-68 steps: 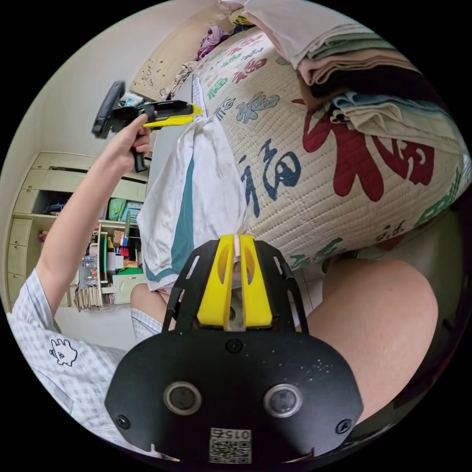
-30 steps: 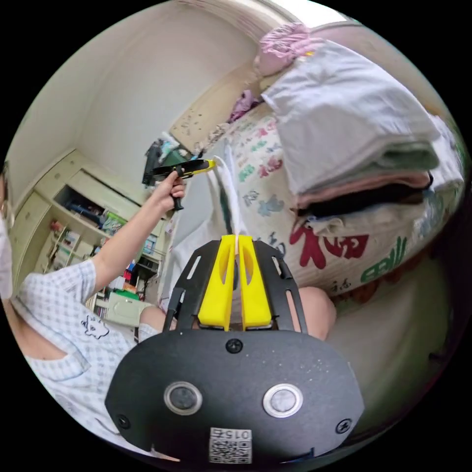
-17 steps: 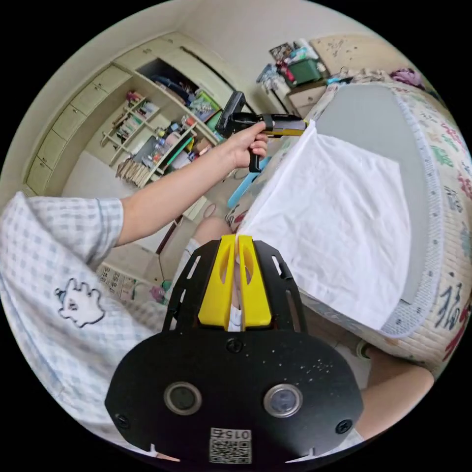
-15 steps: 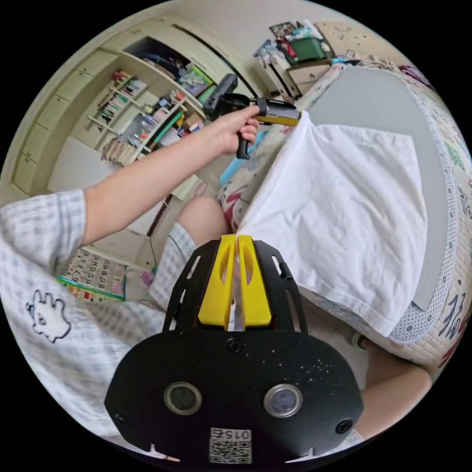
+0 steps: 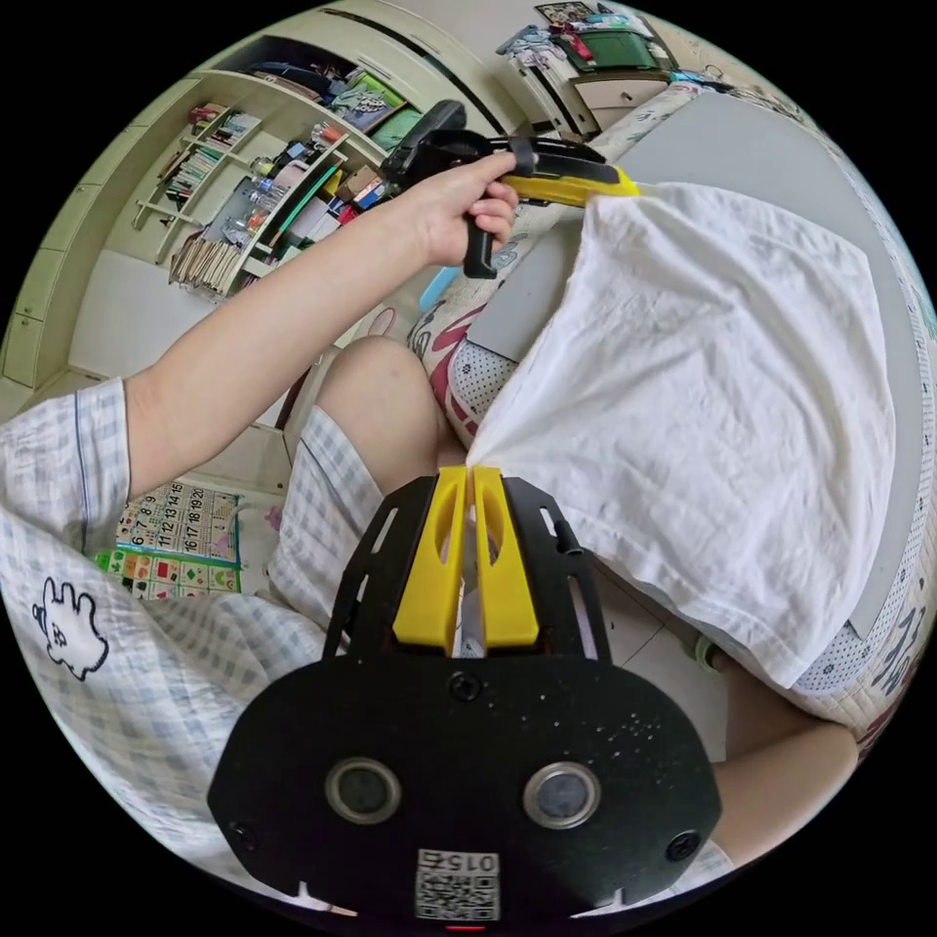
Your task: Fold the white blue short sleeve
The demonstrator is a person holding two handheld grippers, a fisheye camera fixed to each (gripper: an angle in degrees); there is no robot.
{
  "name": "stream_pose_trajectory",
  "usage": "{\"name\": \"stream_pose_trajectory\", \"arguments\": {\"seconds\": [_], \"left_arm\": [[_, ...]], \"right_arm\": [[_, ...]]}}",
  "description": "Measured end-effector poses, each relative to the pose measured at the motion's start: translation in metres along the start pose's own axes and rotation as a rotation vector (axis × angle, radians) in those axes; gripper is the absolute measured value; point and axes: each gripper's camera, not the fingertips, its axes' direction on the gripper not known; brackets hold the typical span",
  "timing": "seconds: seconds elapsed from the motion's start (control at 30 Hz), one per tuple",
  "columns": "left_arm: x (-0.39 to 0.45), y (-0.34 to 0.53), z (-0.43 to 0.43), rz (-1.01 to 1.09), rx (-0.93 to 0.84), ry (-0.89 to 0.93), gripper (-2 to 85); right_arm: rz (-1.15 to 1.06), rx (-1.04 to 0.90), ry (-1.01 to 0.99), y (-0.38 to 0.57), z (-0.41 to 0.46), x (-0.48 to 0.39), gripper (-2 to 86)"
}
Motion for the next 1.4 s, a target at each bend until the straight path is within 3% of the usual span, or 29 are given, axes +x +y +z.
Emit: {"name": "stream_pose_trajectory", "arguments": {"seconds": [0.17, 0.33, 0.57, 0.8, 0.9, 0.97, 1.07, 1.4], "left_arm": [[0.02, -0.002, -0.017, 0.108, 0.038, -0.119, 1.4], [0.002, 0.005, -0.006, 0.054, -0.052, -0.181, 2.7], [0.005, 0.065, -0.072, 0.038, 0.032, -0.186, 4.7], [0.024, 0.173, -0.125, 0.078, 0.091, -0.1, 4.7], [0.04, 0.215, -0.123, 0.085, 0.077, -0.051, 5.5], [0.056, 0.236, -0.114, 0.102, 0.051, -0.045, 6.4], [0.088, 0.26, -0.092, 0.153, 0.009, -0.083, 7.5], [0.138, 0.271, -0.027, 0.212, -0.187, -0.462, 5.7]], "right_arm": [[0.023, 0.004, -0.017, -0.03, 0.007, -0.003, 0.7], [0.118, -0.097, -0.053, -0.056, 0.04, 0.021, 2.9], [-0.125, -0.167, -0.138, -0.063, 0.019, -0.018, 11.1], [-0.19, -0.068, -0.328, -0.037, -0.021, -0.023, 5.7], [-0.228, -0.014, -0.189, -0.019, -0.042, -0.026, 6.2], [-0.12, 0.074, 0.062, -0.003, -0.065, -0.006, 7.4], [0.0, 0.131, 0.241, 0.018, -0.084, 0.028, 8.4], [0.053, 0.004, 0.42, 0.058, -0.023, 0.049, 7.2]]}}
